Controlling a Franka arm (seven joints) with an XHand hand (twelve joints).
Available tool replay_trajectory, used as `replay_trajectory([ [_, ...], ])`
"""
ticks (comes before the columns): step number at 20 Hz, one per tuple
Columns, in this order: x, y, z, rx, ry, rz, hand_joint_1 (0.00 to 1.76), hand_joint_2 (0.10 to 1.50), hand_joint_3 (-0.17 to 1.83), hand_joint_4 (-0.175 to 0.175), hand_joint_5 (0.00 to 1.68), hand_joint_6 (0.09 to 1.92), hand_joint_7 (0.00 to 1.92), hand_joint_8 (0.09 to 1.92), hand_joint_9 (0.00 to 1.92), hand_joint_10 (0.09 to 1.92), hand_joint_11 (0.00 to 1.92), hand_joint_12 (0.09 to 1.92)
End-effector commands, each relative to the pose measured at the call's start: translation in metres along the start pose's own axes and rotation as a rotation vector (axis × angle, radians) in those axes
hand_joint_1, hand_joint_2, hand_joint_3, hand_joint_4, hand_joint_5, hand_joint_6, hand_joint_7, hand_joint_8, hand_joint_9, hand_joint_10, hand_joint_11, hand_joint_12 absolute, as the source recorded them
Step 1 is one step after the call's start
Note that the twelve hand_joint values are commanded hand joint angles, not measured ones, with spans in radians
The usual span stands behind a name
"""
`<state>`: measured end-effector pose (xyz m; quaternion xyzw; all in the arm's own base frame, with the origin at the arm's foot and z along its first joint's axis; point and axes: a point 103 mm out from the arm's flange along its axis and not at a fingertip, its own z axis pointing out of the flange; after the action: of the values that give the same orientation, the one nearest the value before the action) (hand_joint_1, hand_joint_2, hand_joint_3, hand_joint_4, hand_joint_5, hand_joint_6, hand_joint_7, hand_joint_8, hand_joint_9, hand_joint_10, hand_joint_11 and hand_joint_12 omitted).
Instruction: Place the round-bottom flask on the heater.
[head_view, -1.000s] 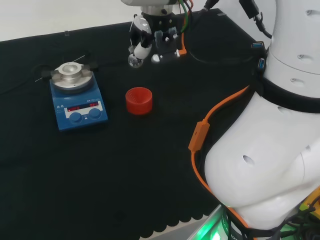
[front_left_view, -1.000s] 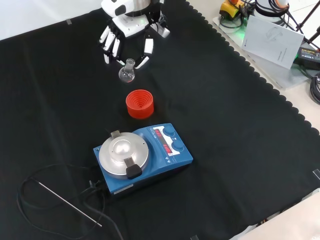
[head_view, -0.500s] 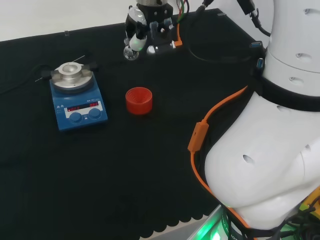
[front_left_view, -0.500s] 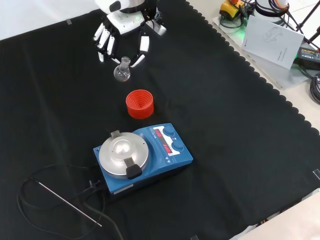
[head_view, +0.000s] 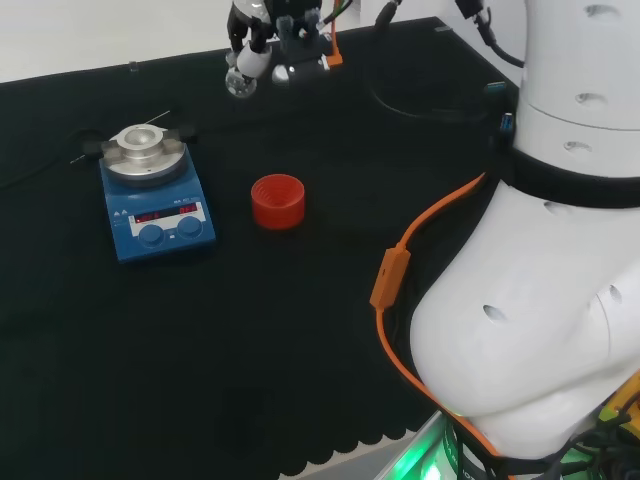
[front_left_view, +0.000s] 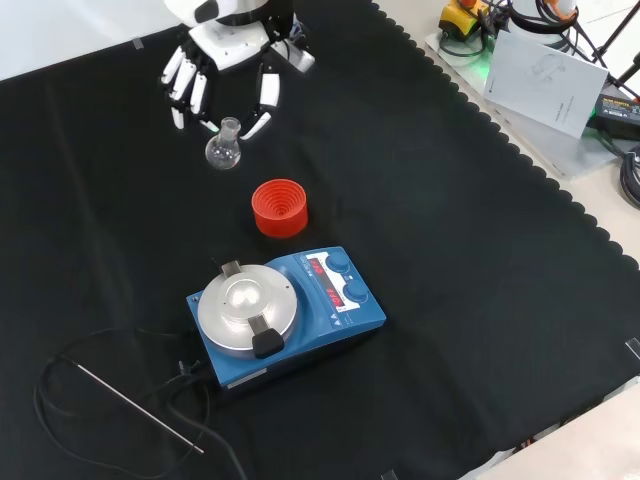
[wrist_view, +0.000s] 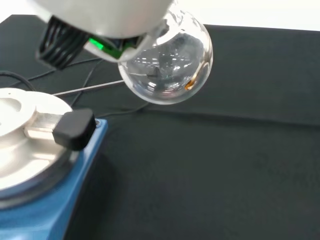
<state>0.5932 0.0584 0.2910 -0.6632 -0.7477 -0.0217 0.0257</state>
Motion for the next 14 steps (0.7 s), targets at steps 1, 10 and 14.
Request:
replay_trajectory([
  [1, 0.028, 0.037, 0.005, 0.047, 0.018, -0.057, 1.14, 0.55, 0.96, 0.046, 1.19, 0.97, 0.67, 0.57, 0.86, 0.45, 0.58, 1.17],
  [10, 0.057, 0.07, 0.017, 0.074, 0.022, -0.114, 1.14, 0.54, 0.96, 0.061, 1.19, 0.96, 0.66, 0.56, 0.86, 0.45, 0.57, 1.18],
  [14, 0.071, 0.078, 0.023, 0.085, 0.015, -0.136, 1.14, 0.54, 0.96, 0.063, 1.19, 0.96, 0.66, 0.56, 0.86, 0.45, 0.57, 1.18],
])
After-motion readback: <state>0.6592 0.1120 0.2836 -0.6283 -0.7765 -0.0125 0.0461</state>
